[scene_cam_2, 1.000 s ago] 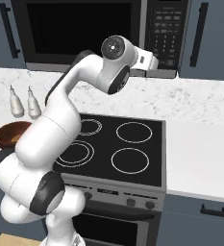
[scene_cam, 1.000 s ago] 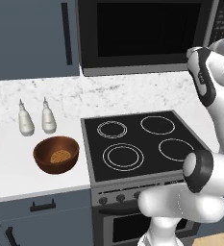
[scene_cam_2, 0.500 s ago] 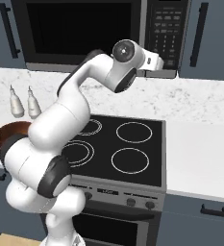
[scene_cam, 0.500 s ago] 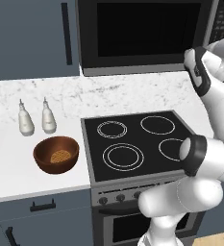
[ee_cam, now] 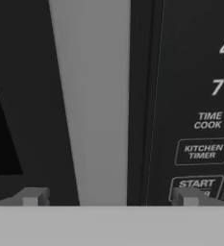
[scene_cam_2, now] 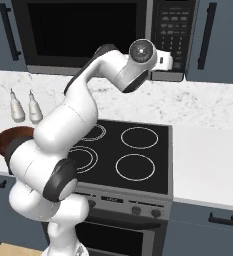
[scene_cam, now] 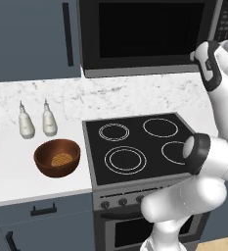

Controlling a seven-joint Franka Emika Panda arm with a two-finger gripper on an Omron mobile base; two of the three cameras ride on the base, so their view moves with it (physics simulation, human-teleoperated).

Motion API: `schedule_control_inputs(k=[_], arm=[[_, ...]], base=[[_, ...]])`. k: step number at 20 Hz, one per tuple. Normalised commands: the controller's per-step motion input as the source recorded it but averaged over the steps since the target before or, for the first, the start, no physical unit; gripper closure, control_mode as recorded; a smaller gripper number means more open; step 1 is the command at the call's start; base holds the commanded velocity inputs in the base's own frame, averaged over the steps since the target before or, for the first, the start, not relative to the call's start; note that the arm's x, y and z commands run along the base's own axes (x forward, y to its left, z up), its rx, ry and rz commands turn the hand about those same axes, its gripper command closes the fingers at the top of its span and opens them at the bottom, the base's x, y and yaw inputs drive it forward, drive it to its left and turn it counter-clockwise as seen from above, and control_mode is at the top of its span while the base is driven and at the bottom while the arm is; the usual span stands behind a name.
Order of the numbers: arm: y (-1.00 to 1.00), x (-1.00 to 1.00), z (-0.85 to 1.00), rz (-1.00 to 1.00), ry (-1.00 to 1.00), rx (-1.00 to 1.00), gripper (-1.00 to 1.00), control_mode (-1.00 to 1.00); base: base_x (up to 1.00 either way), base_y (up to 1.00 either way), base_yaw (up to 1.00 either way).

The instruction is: Open the microwave, place the bowl with waffle inside the microwave, then close the microwave door and turn it on.

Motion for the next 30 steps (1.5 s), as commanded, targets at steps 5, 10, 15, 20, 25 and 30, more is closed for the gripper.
schedule_control_inputs(k=[5,10,15,20,25,30], arm=[[0.66,0.77,-0.37,0.00,0.00,-0.03,1.00,-1.00],[0.78,0.33,-0.18,0.00,-0.01,0.00,1.00,-1.00],[0.90,-0.15,0.00,0.04,0.00,0.00,1.00,-1.00],[0.67,-0.60,0.00,0.13,0.00,0.00,1.00,-1.00],[0.94,-0.87,0.05,0.06,0.00,-0.02,1.00,-1.00],[1.00,-1.00,0.08,0.00,0.00,-0.09,1.00,-1.00]], base=[[0.00,0.00,0.00],[0.00,0.00,0.00],[0.00,0.00,0.00],[0.00,0.00,0.00],[0.00,0.00,0.00],[0.00,0.00,0.00]])
